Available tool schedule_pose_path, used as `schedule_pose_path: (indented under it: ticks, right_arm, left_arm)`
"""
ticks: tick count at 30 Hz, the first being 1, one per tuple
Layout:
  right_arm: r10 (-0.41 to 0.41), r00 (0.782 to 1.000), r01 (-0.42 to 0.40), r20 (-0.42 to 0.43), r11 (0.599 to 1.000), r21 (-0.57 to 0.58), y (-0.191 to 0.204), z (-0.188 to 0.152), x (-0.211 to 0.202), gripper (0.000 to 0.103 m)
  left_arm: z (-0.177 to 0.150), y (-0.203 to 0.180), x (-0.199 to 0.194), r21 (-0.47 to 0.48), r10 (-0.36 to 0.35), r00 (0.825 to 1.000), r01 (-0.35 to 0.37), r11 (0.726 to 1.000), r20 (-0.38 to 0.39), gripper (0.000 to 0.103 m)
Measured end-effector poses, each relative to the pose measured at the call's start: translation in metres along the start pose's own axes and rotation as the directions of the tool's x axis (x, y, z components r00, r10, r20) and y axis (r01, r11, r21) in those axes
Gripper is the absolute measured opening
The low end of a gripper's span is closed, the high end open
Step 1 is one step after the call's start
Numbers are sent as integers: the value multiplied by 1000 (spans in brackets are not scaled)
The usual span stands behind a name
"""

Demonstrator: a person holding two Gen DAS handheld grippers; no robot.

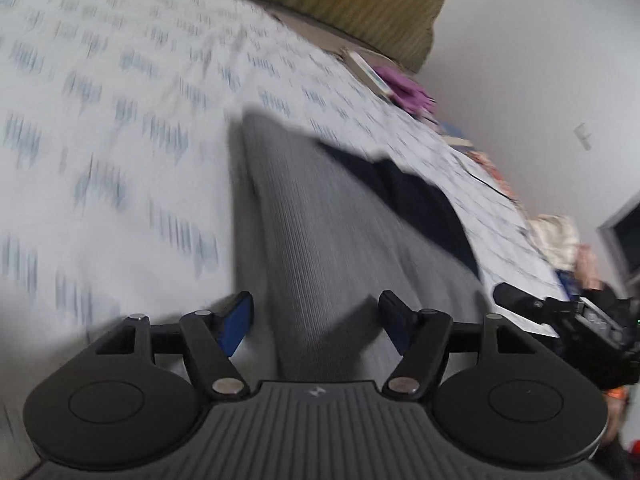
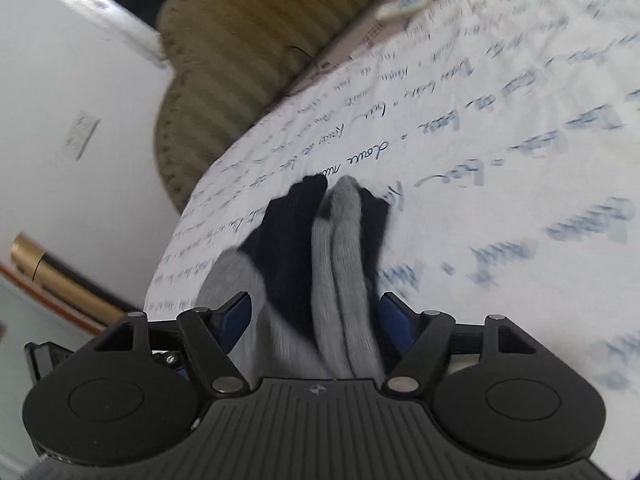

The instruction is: Fold small clothes

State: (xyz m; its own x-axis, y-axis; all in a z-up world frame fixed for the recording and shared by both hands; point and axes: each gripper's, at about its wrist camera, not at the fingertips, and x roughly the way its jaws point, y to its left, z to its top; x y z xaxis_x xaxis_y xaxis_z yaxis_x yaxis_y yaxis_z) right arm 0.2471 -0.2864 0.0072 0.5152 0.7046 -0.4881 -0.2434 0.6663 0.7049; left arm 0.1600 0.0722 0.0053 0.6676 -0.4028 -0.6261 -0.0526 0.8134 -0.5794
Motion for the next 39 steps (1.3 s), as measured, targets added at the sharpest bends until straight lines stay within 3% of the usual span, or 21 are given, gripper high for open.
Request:
schedule_pose_path:
  ticks: [3, 6, 8, 9, 10, 12, 18, 24, 27, 29, 30, 32, 34, 37, 39]
  right_arm:
    - [3, 998, -1, -56, 999, 34, -20, -25, -19, 72]
    - [39, 996, -36, -82, 999, 34, -25, -49, -21, 72]
    - [75, 994, -71, -76, 996, 56, -23, -57, -21, 64]
    - [96, 992, -89, -87, 992, 88, -23, -59, -20, 50]
    - [103, 990, -91, -99, 989, 116, -24, -61, -15, 33]
    - [77, 989, -63, -125, 992, 111, -22, -65, -6, 22]
    - [88, 989, -71, -121, 988, 137, -12, -71, -1, 19]
    - [169, 979, -157, -112, 982, 108, 20, -69, -16, 18]
    - [153, 976, -146, -156, 988, 57, 27, -76, -17, 18]
    - [86, 976, -85, -200, 996, 17, 23, -88, -10, 21]
    - [57, 976, -54, -208, 998, 21, 18, -93, -7, 23]
    - [77, 979, -65, -187, 995, 72, 9, -95, -9, 32]
    - [79, 985, -67, -156, 995, 80, 11, -86, -20, 36]
    - [8, 998, -7, -54, 1000, 10, 18, -59, -42, 42]
    - [-51, 999, 51, 16, 998, -21, 25, -34, -44, 42]
  left_arm:
    - [-28, -11, -9, 41, -5, 1000, 4, 999, 4, 68]
    - [-35, -24, -7, 78, 21, 1000, -21, 997, -4, 68]
    - [-35, -28, -4, 97, 46, 999, -46, 994, -7, 62]
    - [-33, -29, -3, 103, 63, 998, -62, 993, -8, 50]
    - [-32, -28, -1, 106, 79, 997, -78, 991, -11, 46]
    - [-30, -28, -1, 116, 90, 996, -87, 989, -20, 35]
    - [-25, -28, -6, 152, 107, 993, -99, 983, -45, 16]
    - [-3, -24, -40, 241, 92, 994, -74, 968, -63, 13]
    - [5, -4, -50, 276, 165, 985, -145, 950, -51, 9]
    - [3, 11, -49, 275, 223, 973, -201, 940, -52, 9]
    - [0, 17, -50, 258, 231, 971, -208, 943, -61, 9]
    - [-8, 21, -65, 252, 223, 975, -214, 944, -7, 10]
    - [-17, 6, -82, 353, 234, 969, -247, 903, 80, 11]
    - [-31, -32, -91, 507, 204, 955, -288, 812, 216, 15]
    - [-42, -56, -81, 599, 147, 958, -270, 754, 246, 32]
